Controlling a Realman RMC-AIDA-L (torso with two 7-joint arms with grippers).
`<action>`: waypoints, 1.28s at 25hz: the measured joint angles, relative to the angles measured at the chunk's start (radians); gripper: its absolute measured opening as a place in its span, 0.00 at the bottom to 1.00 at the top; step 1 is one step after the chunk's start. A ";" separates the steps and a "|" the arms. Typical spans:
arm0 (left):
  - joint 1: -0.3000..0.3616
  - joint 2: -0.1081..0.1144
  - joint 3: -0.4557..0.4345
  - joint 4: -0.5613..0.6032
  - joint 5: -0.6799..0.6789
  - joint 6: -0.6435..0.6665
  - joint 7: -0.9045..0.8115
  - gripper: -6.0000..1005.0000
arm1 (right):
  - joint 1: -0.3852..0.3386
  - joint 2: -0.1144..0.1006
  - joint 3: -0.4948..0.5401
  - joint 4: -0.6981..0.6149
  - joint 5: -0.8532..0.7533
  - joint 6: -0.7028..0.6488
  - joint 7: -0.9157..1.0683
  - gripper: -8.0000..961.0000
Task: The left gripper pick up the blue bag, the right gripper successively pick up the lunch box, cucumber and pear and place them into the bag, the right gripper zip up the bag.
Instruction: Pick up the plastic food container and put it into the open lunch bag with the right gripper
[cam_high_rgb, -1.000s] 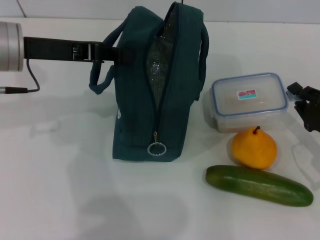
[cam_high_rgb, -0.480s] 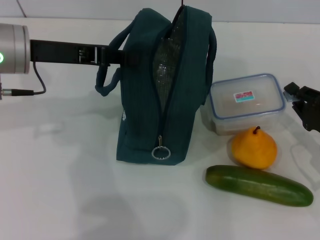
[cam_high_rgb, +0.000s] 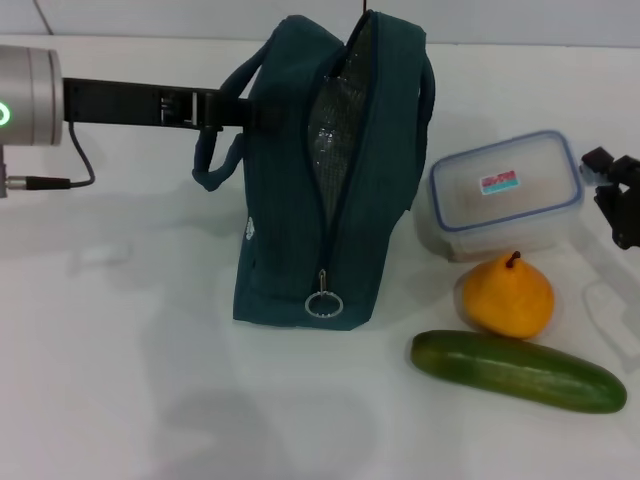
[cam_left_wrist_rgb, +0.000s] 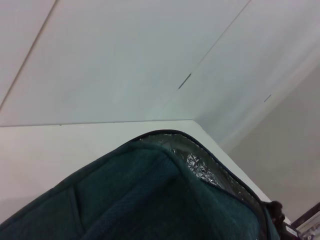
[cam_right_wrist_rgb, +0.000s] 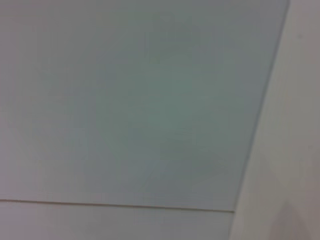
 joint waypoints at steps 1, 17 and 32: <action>-0.002 0.000 0.000 0.000 0.001 0.000 0.000 0.08 | 0.000 0.000 0.003 0.000 0.002 -0.005 0.000 0.11; -0.003 -0.001 0.001 -0.010 0.011 -0.012 0.002 0.08 | -0.012 0.000 0.069 0.020 0.006 -0.070 0.057 0.11; -0.011 -0.001 0.002 -0.014 0.017 -0.014 0.001 0.08 | -0.041 0.000 0.109 0.013 0.021 -0.210 0.091 0.11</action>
